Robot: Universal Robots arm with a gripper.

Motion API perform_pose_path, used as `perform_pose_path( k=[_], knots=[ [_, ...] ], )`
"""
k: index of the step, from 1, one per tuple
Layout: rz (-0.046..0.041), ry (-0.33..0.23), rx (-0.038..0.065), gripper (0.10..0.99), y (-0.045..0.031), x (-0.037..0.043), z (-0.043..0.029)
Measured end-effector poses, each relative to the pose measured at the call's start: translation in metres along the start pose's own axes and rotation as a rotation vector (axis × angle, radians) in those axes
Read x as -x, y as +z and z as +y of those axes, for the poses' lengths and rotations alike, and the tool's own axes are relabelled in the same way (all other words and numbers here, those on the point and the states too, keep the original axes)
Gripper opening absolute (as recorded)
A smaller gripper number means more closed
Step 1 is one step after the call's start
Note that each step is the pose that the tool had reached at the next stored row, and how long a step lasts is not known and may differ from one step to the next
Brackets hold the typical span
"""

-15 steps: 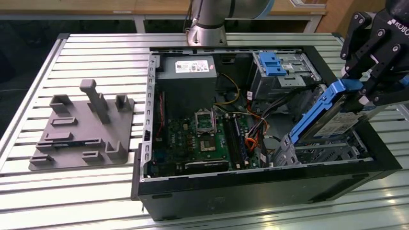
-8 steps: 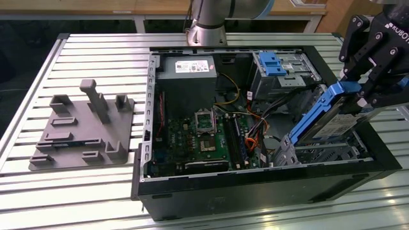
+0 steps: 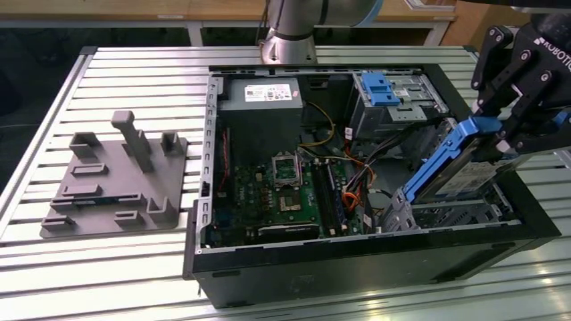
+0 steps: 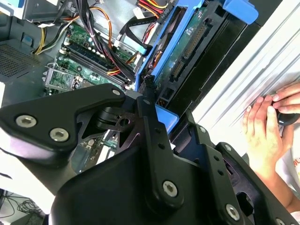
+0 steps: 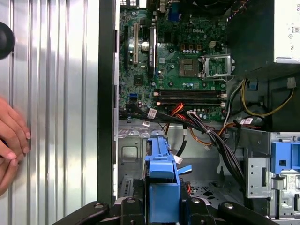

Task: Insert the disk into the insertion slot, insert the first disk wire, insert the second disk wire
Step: 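Insert the disk into the insertion slot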

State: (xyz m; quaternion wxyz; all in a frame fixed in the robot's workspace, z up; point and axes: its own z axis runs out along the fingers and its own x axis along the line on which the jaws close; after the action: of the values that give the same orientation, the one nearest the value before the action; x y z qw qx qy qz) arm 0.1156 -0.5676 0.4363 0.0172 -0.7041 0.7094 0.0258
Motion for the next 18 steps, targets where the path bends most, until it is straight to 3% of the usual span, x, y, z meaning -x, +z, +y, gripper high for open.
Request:
perform_pose_path(
  k=[18],
  knots=[
    [0.0002,-0.006,0.001,0.365,0.0160,-0.0009,-0.0008]
  ],
)
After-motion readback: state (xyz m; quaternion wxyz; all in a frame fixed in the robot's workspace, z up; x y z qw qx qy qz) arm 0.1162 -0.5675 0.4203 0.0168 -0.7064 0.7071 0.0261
